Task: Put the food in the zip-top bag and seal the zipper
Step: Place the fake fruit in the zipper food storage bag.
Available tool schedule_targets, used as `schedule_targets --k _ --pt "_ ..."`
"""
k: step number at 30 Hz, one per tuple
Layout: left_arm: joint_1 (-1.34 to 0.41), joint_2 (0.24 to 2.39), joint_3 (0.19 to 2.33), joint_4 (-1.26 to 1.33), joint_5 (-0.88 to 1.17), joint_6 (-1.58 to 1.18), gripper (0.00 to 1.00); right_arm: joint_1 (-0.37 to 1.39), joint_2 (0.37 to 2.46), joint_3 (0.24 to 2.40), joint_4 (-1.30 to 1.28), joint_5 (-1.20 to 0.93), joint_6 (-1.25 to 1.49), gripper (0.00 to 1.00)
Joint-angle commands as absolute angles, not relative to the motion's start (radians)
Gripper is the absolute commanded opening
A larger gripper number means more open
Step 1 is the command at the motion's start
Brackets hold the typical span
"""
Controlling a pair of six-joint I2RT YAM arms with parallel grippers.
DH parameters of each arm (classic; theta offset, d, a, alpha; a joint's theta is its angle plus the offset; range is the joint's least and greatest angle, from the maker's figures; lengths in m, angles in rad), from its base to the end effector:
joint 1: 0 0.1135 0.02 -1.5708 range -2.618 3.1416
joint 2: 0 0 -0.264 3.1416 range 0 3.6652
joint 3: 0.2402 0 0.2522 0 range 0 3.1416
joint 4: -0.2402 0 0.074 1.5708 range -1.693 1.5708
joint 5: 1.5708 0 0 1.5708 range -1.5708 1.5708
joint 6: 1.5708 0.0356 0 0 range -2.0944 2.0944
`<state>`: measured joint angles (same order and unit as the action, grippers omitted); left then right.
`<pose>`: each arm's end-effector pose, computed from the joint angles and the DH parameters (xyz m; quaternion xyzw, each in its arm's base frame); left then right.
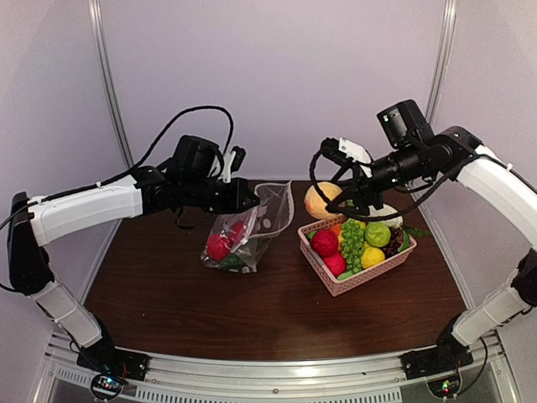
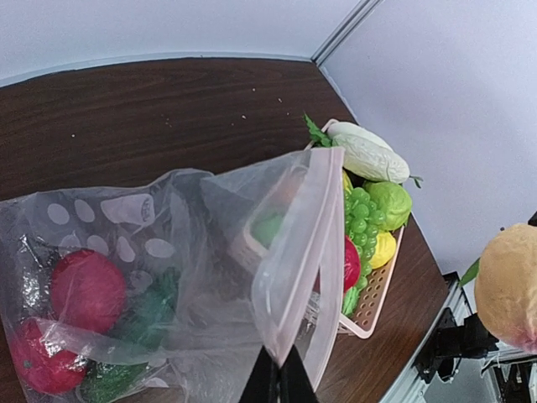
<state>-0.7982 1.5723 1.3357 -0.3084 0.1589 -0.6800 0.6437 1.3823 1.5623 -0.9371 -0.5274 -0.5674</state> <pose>0.2514 -0.2660 0.3218 0.0902 0.8648 -0.3806 0.3149 0.2108 0.1805 0.4038 -0.5895 0.6703 0.2538 0.3726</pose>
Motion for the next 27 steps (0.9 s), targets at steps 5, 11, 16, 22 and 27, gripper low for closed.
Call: schedule_targets --k 5,11,16,22,27 --pt "-0.792 1.555 1.404 -0.283 0.196 -0.686 0.0 0.698 1.649 1.818 -0.867 -0.718 -0.475 0.65" --pt "-0.792 1.515 1.413 -0.296 0.211 -0.683 0.0 0.712 1.797 1.93 -0.846 -0.718 -0.424 0.64" --pt "-0.792 1.472 1.407 -0.296 0.218 -0.687 0.0 0.722 1.891 1.994 -0.814 -0.557 -0.352 0.64" --pt "-0.792 1.458 1.385 -0.285 0.213 -0.689 0.0 0.744 1.976 2.048 -0.846 -0.427 -0.31 0.65" --pt "-0.792 1.467 1.37 -0.282 0.212 -0.696 0.0 0.755 1.949 2.065 -0.823 -0.504 -0.27 0.87"
